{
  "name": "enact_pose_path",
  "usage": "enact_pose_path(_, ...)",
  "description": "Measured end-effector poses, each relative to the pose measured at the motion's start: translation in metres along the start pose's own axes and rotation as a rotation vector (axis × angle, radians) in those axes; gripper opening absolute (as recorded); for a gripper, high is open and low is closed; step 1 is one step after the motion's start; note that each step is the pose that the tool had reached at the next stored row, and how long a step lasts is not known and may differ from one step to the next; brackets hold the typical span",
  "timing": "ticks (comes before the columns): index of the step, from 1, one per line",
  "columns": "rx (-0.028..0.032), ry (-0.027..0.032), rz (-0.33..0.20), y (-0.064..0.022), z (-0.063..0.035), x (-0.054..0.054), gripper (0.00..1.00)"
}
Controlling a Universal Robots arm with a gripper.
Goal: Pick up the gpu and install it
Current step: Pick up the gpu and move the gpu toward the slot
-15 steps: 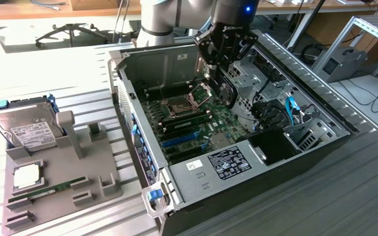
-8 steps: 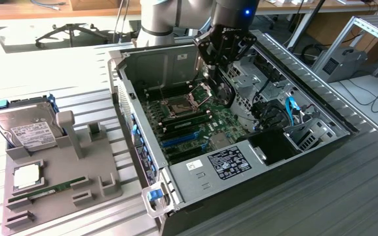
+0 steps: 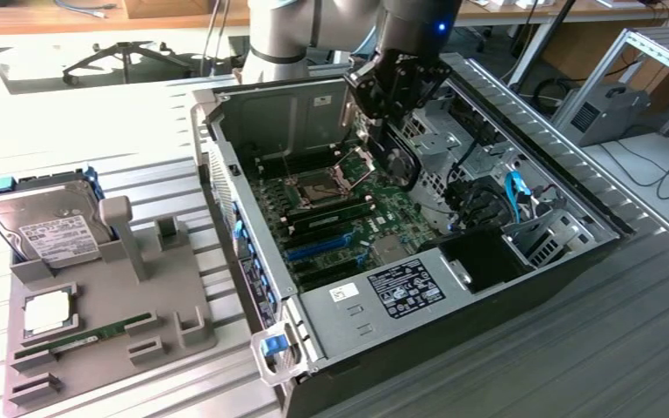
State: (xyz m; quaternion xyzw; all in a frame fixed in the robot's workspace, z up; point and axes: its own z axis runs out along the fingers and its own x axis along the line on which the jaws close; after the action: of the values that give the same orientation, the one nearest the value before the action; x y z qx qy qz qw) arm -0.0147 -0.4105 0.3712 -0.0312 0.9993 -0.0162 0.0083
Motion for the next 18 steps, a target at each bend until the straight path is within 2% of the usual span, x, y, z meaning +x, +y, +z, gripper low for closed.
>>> enact_pose_path(4, 0.0, 0.0012, 0.0, -0.0002, 0.0069, -0.006, 0.26)
enact_pose_path(9, -0.0001, 0.0018, 0.0, 0.0, 0.0135, -0.008, 0.26)
enact_pose_path(18, -0.0001, 0.0018, 0.0, 0.0, 0.0151, -0.008, 0.26)
